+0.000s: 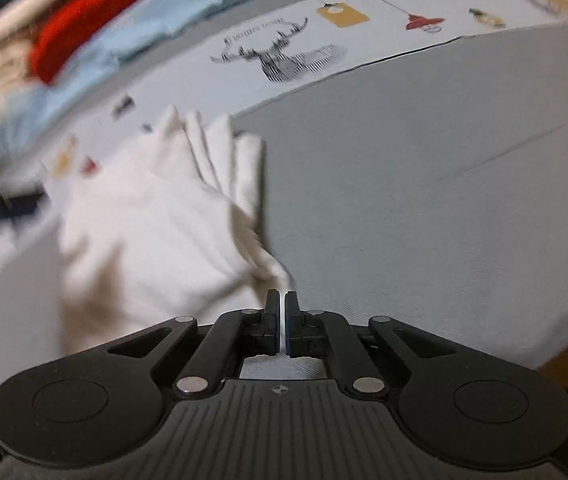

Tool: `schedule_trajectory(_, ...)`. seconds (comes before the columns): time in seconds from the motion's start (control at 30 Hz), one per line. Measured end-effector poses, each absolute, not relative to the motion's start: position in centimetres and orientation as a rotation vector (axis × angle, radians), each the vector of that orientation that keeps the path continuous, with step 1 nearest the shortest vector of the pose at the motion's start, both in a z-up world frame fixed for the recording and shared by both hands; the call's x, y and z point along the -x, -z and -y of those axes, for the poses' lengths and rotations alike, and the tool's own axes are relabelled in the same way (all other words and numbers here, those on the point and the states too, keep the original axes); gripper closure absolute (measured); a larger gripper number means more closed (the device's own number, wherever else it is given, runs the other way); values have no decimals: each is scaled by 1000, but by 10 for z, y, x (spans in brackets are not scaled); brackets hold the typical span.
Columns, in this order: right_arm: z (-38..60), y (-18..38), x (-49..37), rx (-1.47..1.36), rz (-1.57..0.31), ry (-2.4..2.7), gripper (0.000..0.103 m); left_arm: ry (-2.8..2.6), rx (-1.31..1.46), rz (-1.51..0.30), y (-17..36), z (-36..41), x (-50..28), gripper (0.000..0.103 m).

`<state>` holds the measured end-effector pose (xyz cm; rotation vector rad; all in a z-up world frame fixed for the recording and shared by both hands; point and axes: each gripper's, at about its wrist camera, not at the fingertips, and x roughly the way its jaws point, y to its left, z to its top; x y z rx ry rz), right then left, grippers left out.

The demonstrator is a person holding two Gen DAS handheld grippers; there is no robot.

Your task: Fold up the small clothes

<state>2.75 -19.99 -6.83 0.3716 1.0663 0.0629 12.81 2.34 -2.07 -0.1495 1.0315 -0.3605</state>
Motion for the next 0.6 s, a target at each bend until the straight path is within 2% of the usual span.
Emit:
schedule_trajectory(0.03, 200, 68, -31, -404, -1050, -76, 92, 357, 150, -1039, 22, -25, -128, 56)
schedule_trajectory(0.1, 202, 71, -43, -455, -1023, -98, 74, 352, 149, -1040, 23, -26, -127, 56)
schedule_trajectory(0.17, 199, 77, -54, -476, -1026, -127, 68, 347, 144, -1038, 21, -31, -125, 56)
schedule_trajectory(0.23, 192, 85, -66, -516, -1048, -167, 68, 343, 140, -1043, 21, -34, -123, 56)
schedule_trajectory(0.27, 187, 88, -70, -501, -1056, -169, 68, 342, 137, -1046, 21, -36, -121, 56)
schedule_trajectory(0.33, 176, 90, -75, -407, -1056, -155, 92, 342, 126, -1053, 19, -38, -118, 56)
schedule_trajectory(0.4, 174, 81, -72, -384, -1030, -138, 96, 349, 101, -1065, 20, -41, -115, 56)
schedule_trajectory(0.6, 171, -3, -28, -418, -815, -278, 97, 409, 18, -1084, 22, -37, -106, 56)
